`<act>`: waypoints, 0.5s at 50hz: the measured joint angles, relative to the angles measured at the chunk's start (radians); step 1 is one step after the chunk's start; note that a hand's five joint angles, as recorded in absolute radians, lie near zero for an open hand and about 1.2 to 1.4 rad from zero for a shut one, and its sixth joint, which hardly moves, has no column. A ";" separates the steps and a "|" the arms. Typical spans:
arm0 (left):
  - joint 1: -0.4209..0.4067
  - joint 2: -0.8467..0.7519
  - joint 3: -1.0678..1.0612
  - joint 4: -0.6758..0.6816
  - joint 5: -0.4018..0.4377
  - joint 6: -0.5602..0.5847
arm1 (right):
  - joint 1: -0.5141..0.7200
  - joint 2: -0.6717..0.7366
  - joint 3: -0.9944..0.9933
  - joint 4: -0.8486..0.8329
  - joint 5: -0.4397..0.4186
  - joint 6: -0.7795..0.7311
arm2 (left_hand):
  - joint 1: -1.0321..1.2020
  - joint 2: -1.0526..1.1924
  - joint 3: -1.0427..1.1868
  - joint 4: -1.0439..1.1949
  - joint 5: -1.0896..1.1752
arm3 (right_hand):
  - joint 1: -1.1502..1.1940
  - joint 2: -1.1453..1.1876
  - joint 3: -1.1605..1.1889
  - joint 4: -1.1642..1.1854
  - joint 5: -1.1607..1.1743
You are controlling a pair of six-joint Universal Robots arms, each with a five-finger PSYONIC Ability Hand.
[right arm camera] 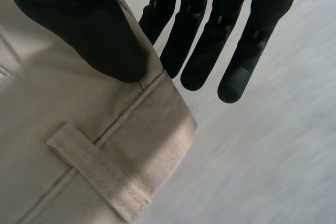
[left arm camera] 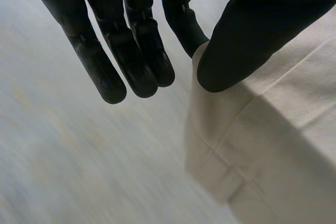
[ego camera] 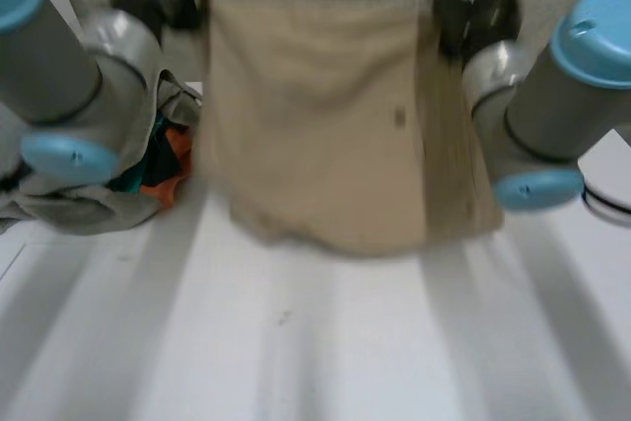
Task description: Fold the laundry.
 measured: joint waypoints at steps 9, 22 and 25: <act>0.011 0.054 0.082 0.094 -0.045 -0.031 | 0.007 -0.061 -0.016 -0.377 -0.012 0.055 | 0.000 0.000 0.000 0.000 0.000 | 0.000 0.000 0.000 0.000 0.000; 0.013 0.120 -0.296 -0.029 0.048 -0.002 | 0.002 0.075 -0.006 -0.029 -0.057 0.021 | 0.000 0.001 0.001 0.000 0.000 | 0.000 0.000 0.004 0.000 0.000; 0.004 0.108 -0.398 -0.065 0.089 0.026 | -0.001 0.110 0.038 0.038 -0.061 -0.007 | 0.000 0.001 0.001 0.000 0.000 | 0.000 0.000 0.004 0.000 0.000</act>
